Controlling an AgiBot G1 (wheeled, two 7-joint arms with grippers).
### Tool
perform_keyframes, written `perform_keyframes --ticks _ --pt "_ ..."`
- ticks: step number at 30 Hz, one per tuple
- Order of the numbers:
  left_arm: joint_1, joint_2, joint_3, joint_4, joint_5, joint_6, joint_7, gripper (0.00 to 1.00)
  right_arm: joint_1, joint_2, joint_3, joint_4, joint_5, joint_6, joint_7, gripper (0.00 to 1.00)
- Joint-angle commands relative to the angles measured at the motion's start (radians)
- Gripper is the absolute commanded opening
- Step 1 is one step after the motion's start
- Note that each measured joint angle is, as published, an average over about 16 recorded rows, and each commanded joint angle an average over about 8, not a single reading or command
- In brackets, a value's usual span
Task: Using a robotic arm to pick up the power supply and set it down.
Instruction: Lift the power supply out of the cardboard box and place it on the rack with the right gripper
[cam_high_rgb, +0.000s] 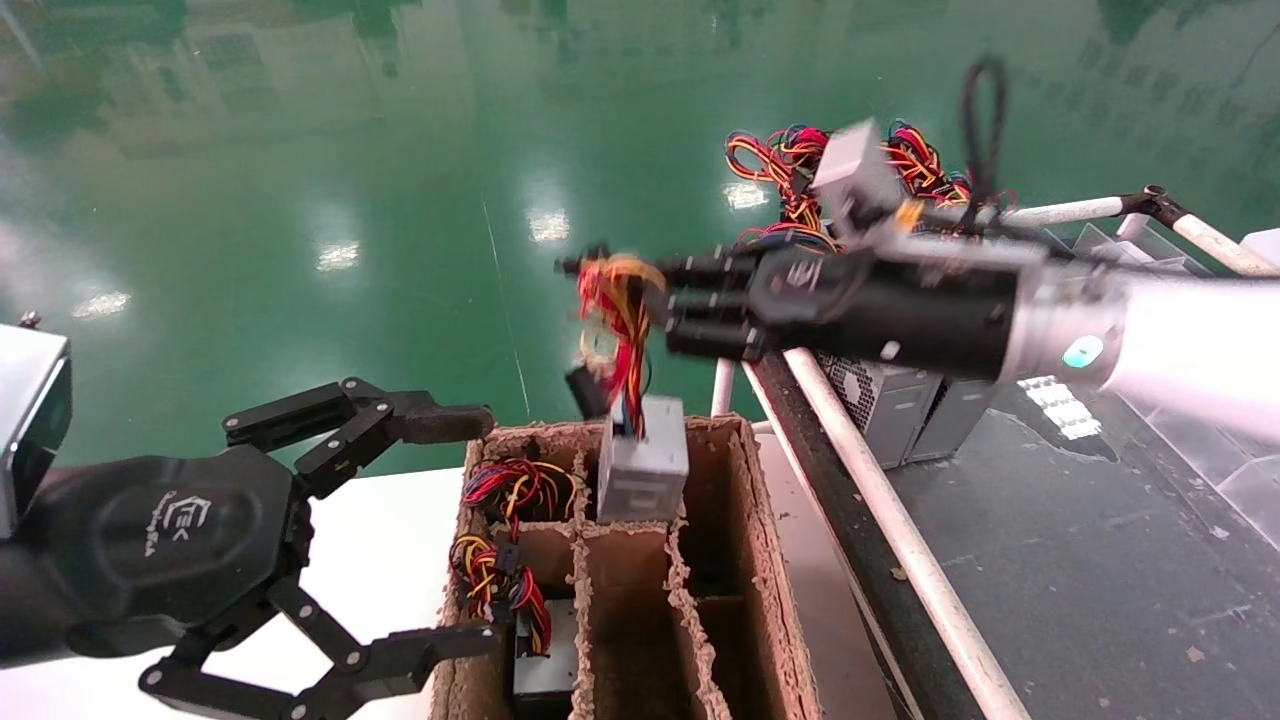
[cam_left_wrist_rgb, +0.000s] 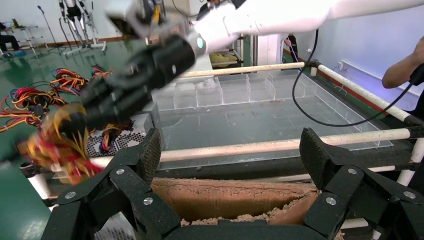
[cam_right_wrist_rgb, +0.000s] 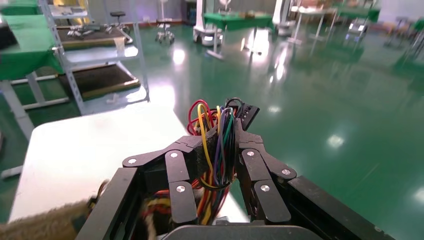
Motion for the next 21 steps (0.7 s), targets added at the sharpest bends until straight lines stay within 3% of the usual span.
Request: perform_keyframes --ticks 1,21 --pt "0.000 0.000 0.000 0.000 0.000 0.000 0.000 1.00 0.026 0.014 0.008 0.009 0.012 -0.013 0.007 0.00" --pt "0.000 0.000 0.001 0.000 0.000 0.000 0.000 1.00 0.233 0.149 0.086 0.003 0.121 0.040 0.076 0.00"
